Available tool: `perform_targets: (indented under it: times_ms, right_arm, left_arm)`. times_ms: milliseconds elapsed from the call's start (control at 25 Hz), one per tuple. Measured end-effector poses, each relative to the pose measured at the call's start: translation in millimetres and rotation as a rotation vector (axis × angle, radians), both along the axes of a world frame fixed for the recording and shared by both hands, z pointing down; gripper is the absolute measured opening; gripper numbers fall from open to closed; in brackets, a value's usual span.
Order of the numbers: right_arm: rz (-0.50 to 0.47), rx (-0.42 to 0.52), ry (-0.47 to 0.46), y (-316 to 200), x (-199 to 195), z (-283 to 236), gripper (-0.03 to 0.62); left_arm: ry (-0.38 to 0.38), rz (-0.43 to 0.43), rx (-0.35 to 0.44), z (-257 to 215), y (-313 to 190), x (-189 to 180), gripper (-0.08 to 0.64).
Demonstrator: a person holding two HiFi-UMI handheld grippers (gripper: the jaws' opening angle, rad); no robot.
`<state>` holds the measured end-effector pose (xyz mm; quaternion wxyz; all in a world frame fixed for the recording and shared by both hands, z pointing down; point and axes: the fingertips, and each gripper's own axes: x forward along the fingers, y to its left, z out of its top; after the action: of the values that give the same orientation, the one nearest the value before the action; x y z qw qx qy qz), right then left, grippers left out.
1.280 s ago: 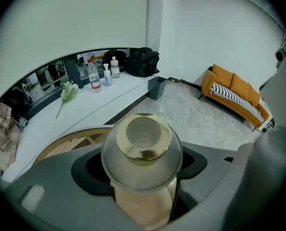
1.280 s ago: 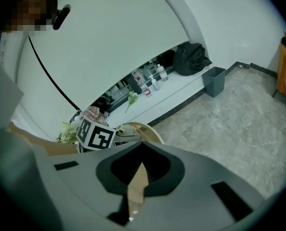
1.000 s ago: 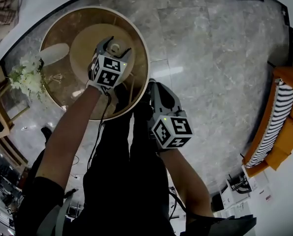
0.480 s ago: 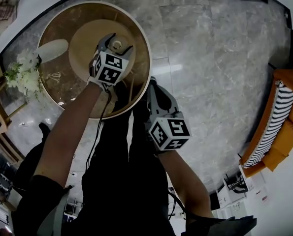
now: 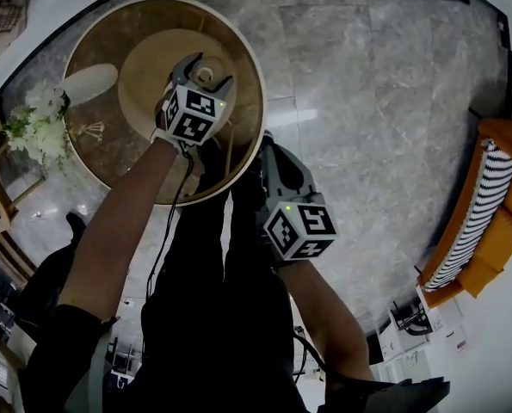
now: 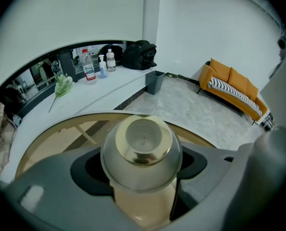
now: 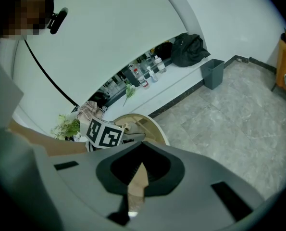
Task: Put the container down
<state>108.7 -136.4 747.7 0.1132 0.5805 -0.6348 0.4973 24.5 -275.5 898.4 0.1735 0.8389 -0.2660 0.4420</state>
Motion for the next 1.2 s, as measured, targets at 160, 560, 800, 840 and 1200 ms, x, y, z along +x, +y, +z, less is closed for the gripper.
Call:
perform_targets:
  times_ms: [160,560,800,840,1200]
  right_arm:
    - [-0.008,0.009,0.001,-1,-5,-2,0.006]
    - [-0.013,0.03,0.01,1,-14,-9,0.006]
    - [-0.026,0.055,0.007,4,-20,-21,0.006]
    - [-0.029,0.06,0.005,4,-22,-24,0.006]
    - [-0.041,0.106,-0.012,2,-37,-53,0.006]
  left_arm:
    - [-0.004,0.015,-0.011,1,3,1,0.342]
    - [0.071,-0.059,-0.016,-13,10,-18,0.359]
    - [0.071,-0.107,-0.022,-28,32,-40,0.359]
    - [0.069,-0.113,-0.026,-31,37,-44,0.359]
    - [0.113,-0.221,-0.071,-73,78,-77,0.359]
